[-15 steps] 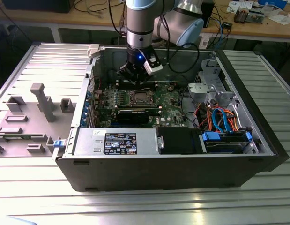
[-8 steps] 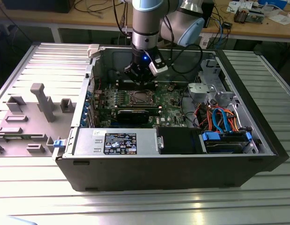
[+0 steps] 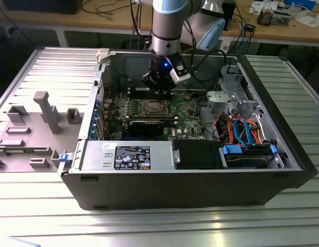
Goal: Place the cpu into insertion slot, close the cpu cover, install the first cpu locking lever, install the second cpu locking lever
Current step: 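Install the first cpu locking lever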
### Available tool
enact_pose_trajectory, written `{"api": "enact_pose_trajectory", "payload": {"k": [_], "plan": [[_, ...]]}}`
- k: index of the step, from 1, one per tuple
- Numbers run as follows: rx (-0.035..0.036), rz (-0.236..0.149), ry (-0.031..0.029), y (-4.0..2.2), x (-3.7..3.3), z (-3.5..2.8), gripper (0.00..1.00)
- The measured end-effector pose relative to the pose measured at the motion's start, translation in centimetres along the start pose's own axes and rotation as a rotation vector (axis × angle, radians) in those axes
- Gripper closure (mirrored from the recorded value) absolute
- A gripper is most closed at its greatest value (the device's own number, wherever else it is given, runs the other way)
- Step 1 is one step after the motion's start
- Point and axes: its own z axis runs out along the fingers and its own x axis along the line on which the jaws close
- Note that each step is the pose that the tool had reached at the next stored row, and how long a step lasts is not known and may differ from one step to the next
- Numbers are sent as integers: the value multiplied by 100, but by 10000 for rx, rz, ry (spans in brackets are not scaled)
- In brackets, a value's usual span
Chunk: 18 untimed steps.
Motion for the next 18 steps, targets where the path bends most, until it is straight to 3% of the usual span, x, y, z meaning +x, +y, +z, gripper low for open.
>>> {"api": "enact_pose_trajectory", "payload": {"k": [3,4,7,10,14,18], "plan": [[-4,-13,-4,21,-2,-18,89],[0,-15,-5,22,-2,-73,89],[0,-13,-17,23,-1,-153,89],[-1,-13,-19,9,0,-164,89],[-2,-19,-18,-132,8,-163,89],[-3,-24,-18,-232,14,-163,89]]}}
